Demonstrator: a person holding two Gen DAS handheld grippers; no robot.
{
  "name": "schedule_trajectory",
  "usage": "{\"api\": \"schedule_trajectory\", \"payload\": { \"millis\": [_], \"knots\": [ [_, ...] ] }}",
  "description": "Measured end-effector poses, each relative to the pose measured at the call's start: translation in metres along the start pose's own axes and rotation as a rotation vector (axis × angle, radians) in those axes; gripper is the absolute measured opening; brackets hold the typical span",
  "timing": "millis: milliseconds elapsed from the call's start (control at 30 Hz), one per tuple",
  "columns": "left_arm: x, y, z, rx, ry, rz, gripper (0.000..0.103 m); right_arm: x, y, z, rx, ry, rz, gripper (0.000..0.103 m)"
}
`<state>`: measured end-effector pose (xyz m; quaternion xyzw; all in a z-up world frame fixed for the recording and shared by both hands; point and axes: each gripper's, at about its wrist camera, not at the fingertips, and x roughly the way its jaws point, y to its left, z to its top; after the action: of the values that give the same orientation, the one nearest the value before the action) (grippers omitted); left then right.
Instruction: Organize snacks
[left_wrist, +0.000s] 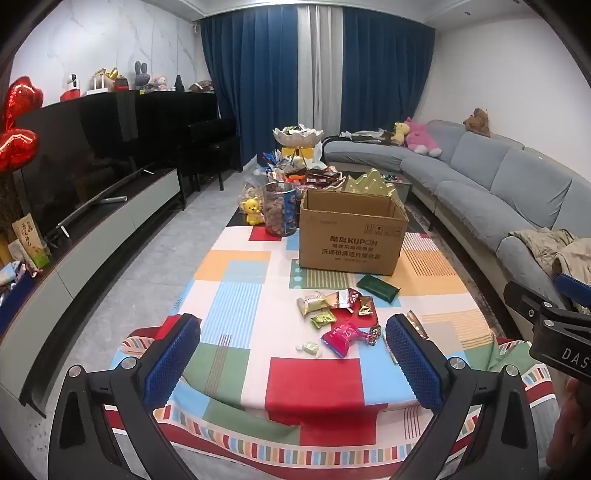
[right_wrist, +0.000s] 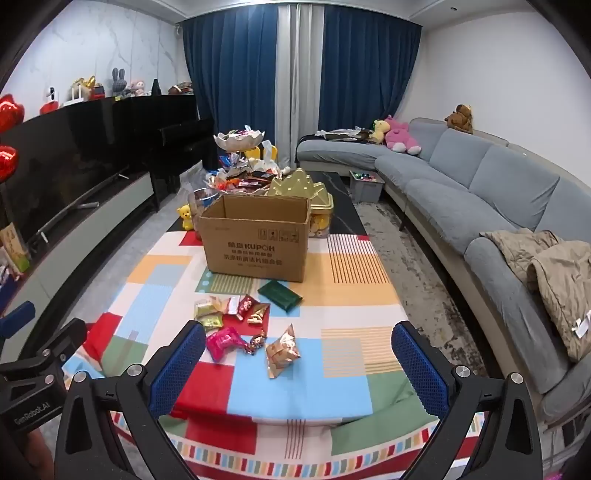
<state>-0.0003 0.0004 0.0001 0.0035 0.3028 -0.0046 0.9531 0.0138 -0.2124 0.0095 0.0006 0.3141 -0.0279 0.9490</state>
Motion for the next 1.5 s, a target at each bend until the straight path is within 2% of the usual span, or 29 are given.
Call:
{"api": "schedule_trajectory", "payload": {
  "millis": [1500],
  "knots": [
    [-0.0002,-0.0019,0.0012,0.002,-0.006,-0.007,0.102,-0.0053,0.0015,0.0002,-0.005,-0.020,-0.012,0.102]
  ]
}}
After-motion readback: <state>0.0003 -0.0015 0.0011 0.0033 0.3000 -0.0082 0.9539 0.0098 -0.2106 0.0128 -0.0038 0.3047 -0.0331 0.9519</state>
